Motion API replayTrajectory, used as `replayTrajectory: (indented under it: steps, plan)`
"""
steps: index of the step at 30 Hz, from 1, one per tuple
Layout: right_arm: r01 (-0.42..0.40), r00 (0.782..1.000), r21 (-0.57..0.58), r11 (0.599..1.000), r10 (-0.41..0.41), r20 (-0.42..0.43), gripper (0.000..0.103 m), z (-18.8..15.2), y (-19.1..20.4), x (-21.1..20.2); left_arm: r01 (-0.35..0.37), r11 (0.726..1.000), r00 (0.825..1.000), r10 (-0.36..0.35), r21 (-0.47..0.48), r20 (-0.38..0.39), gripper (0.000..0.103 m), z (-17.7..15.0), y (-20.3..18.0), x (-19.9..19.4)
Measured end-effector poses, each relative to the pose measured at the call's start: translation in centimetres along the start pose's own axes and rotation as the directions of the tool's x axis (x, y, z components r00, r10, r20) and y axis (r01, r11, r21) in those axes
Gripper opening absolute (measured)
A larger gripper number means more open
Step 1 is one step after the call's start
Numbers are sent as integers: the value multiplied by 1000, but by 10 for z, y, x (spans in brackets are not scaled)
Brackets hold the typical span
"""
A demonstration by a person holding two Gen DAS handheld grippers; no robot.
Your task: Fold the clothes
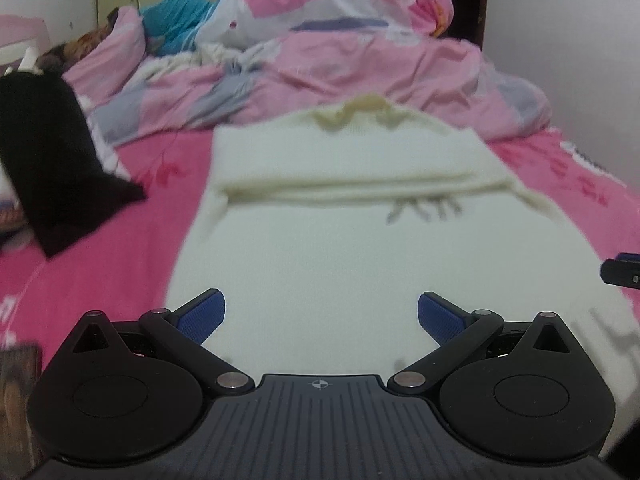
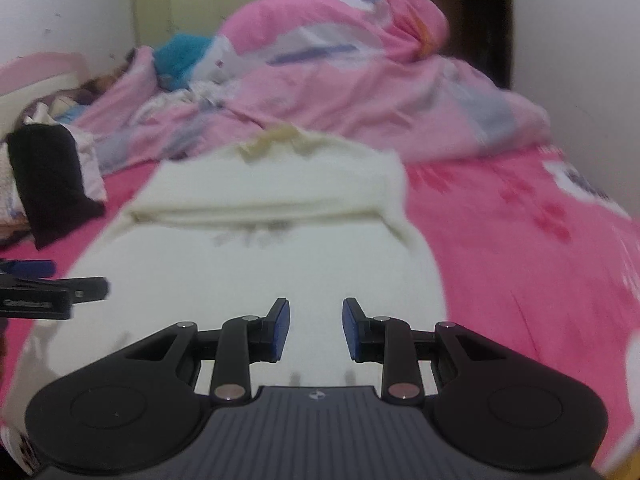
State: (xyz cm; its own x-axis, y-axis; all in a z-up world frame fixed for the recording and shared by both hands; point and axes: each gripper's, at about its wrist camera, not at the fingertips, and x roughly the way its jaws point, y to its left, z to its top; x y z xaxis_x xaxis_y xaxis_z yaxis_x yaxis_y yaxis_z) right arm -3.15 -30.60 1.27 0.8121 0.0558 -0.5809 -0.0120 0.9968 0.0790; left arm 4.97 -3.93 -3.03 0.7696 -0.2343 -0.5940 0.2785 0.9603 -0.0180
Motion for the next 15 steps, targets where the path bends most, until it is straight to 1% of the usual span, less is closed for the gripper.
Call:
replayTrajectory:
  steps: [2,5,7,9,11,15]
  plan:
    - [-35,999,-21,999,36,24,30,20,3,9,6,1000,999,-6,-1,33,103,22,3,10]
    - [-93,994,-36,995,95,59,30,59,4,32,8,1000,996,-7,-11,86,103,56,7,34]
    - [-138,988,-10,990,138,73,30,89,-1,55,6,999,995,-2,-46,104,103,82,10,57]
    - [-181,981,24,983,178,81,30,121,-7,84,5,995,992,7,-96,123,103,107,16,82]
    - [-198,978,68,978,192,82,30,151,-14,122,5,992,989,15,-129,150,103,130,21,112]
    - [-218,976,175,960,212,53,31,199,-31,204,-30,989,987,52,-142,151,103,166,29,178]
